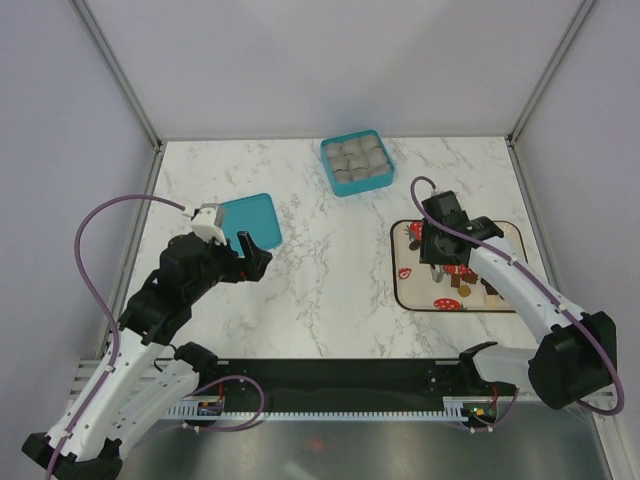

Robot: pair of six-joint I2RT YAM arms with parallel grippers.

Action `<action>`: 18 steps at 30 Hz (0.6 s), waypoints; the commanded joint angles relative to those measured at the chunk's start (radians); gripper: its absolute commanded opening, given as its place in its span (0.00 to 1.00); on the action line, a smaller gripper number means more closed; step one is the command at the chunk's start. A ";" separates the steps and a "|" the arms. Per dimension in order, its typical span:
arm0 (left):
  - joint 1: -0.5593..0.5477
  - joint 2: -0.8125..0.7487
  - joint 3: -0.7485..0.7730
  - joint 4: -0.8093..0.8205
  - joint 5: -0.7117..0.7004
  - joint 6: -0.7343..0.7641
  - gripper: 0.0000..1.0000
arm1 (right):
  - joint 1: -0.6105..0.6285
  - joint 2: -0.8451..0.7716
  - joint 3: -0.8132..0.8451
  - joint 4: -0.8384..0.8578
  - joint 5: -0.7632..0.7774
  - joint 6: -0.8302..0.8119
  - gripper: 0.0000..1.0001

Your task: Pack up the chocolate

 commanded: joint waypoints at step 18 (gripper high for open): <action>0.000 0.000 0.013 0.016 0.006 0.036 0.99 | -0.022 0.056 -0.013 0.083 -0.039 -0.058 0.43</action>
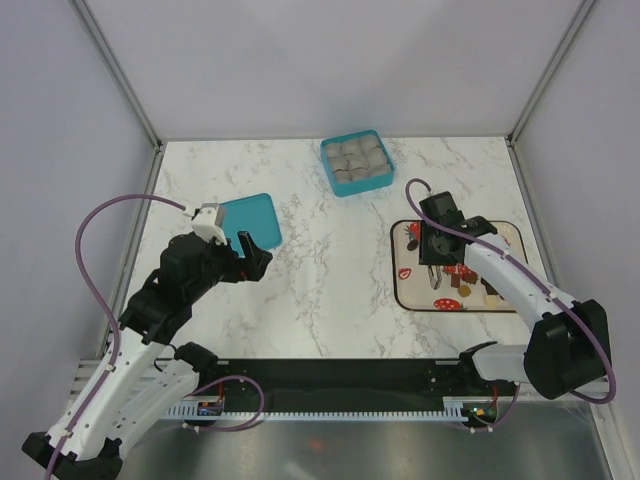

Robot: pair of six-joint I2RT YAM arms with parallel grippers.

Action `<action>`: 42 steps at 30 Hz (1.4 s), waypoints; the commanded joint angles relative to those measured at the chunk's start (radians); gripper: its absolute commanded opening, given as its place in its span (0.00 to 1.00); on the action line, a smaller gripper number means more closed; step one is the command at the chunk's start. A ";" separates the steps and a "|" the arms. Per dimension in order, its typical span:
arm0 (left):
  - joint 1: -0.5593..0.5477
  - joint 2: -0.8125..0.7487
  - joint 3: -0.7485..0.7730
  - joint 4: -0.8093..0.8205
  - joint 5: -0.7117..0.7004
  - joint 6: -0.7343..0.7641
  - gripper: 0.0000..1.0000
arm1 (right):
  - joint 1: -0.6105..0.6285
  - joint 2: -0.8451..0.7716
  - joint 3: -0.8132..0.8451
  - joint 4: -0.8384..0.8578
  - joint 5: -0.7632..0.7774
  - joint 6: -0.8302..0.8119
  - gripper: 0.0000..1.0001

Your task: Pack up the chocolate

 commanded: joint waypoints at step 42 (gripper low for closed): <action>0.000 -0.009 0.024 0.000 0.061 0.069 0.99 | -0.007 0.372 0.731 0.026 -0.104 -0.089 0.31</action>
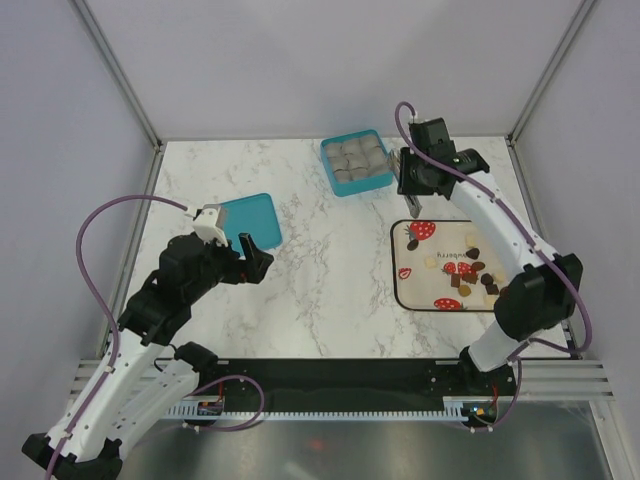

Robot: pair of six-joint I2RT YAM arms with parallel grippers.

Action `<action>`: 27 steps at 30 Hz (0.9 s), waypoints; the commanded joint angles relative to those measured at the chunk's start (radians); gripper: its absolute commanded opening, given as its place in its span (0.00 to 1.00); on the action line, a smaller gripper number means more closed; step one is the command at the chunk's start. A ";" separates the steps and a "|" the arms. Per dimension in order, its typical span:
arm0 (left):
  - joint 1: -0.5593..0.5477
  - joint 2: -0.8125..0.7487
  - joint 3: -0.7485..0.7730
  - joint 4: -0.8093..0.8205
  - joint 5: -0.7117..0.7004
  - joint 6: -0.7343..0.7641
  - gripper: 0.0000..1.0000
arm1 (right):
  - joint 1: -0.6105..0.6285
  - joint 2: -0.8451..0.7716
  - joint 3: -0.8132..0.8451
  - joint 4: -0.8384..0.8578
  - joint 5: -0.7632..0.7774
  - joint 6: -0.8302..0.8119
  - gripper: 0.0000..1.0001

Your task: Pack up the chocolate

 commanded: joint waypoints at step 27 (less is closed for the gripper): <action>0.000 -0.009 0.016 -0.007 0.021 0.048 0.99 | -0.003 0.610 0.529 0.272 0.079 -0.094 0.34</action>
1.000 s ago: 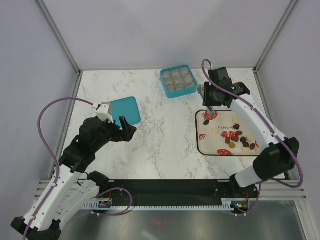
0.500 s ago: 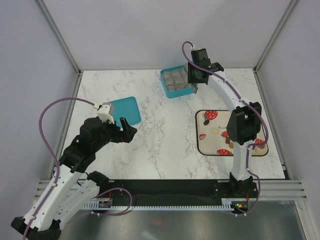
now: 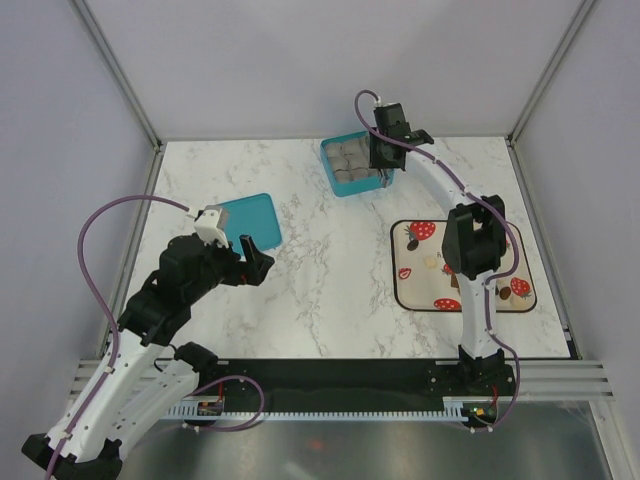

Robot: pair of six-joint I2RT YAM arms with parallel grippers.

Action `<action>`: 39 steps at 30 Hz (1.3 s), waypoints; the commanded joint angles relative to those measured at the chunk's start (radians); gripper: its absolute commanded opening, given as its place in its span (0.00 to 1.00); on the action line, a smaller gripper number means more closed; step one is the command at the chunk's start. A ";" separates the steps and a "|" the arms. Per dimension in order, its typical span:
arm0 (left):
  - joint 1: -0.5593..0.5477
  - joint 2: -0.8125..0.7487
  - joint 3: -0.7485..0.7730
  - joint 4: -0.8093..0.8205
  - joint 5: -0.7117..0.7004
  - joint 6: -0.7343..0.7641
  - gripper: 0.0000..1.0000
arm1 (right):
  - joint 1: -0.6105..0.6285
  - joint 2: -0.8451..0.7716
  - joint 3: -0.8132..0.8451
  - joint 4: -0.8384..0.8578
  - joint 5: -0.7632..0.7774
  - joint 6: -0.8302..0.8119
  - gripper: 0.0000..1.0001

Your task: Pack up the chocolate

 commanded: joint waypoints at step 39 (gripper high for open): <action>-0.002 -0.023 0.015 0.004 0.010 0.035 0.99 | -0.003 -0.294 -0.153 -0.037 0.059 0.013 0.47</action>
